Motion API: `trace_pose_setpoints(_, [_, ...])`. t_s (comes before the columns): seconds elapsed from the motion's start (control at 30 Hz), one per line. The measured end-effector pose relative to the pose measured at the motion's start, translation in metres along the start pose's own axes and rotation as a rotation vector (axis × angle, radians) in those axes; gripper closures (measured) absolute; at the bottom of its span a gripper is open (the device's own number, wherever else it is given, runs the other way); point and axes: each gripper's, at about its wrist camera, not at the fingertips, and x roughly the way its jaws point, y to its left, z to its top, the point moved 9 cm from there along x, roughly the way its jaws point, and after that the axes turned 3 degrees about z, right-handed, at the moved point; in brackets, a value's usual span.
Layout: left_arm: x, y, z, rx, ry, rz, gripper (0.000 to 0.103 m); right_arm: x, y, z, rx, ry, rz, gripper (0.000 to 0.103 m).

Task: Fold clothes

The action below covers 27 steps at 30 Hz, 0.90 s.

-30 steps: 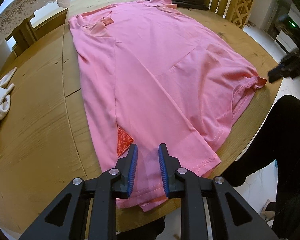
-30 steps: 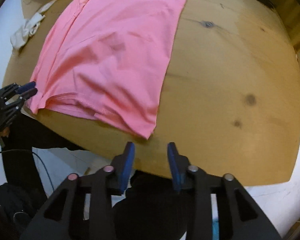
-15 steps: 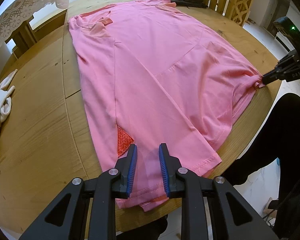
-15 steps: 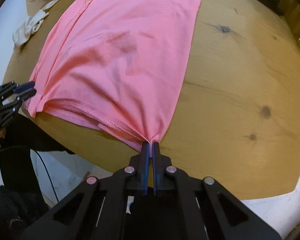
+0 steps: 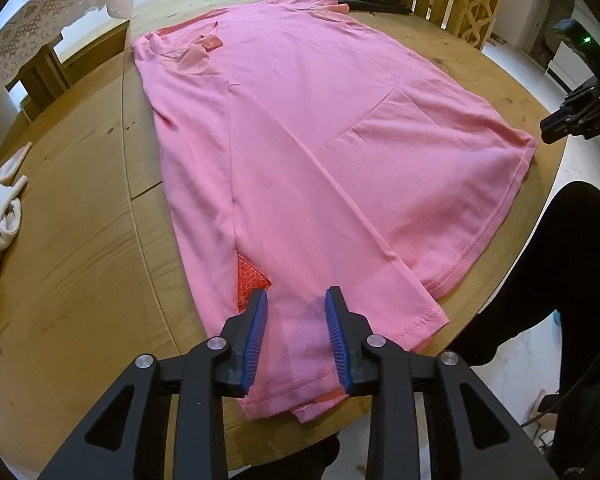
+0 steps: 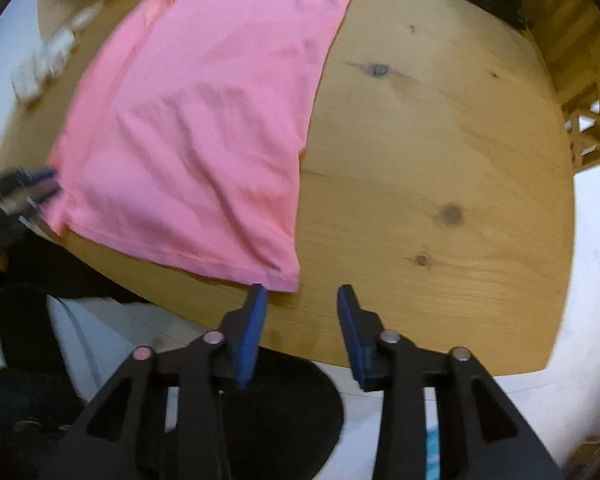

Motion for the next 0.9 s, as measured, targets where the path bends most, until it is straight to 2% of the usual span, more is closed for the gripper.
trace_pose_setpoints(0.07, [0.0,0.0,0.0,0.001,0.001,0.002,0.073,-0.005,-0.015,0.014,0.061,-0.043,0.062,0.066])
trace_pose_setpoints(0.17, [0.0,-0.001,0.0,0.004,0.002,0.004,0.073,-0.009,-0.026,0.059,0.115,-0.141,0.051,0.066])
trace_pose_setpoints(0.27, [-0.001,-0.001,-0.001,0.004,0.003,0.01,0.073,-0.001,-0.023,0.11,0.172,-0.19,0.094,0.066])
trace_pose_setpoints(0.37, [-0.001,-0.002,-0.001,0.004,0.006,0.015,0.073,0.003,-0.038,0.154,0.187,-0.222,0.093,0.066])
trace_pose_setpoints(0.5, [-0.001,-0.001,-0.001,0.007,0.011,0.01,0.073,0.006,-0.037,0.19,0.197,-0.237,0.095,0.066])
trace_pose_setpoints(0.6, [-0.002,-0.001,-0.001,0.012,0.014,0.008,0.073,-0.004,-0.051,0.197,0.182,-0.211,0.108,0.066])
trace_pose_setpoints(0.8, [-0.002,0.001,0.0,0.012,0.009,0.001,0.073,-0.006,-0.038,0.204,0.119,-0.205,0.105,0.066])
trace_pose_setpoints(0.87, [-0.001,0.001,0.0,0.011,0.007,0.0,0.073,-0.005,-0.03,0.203,0.073,-0.206,0.08,0.067])
trace_pose_setpoints(0.9, [-0.001,0.001,0.0,0.01,0.006,-0.001,0.073,-0.005,-0.026,0.203,0.046,-0.208,0.06,0.077])
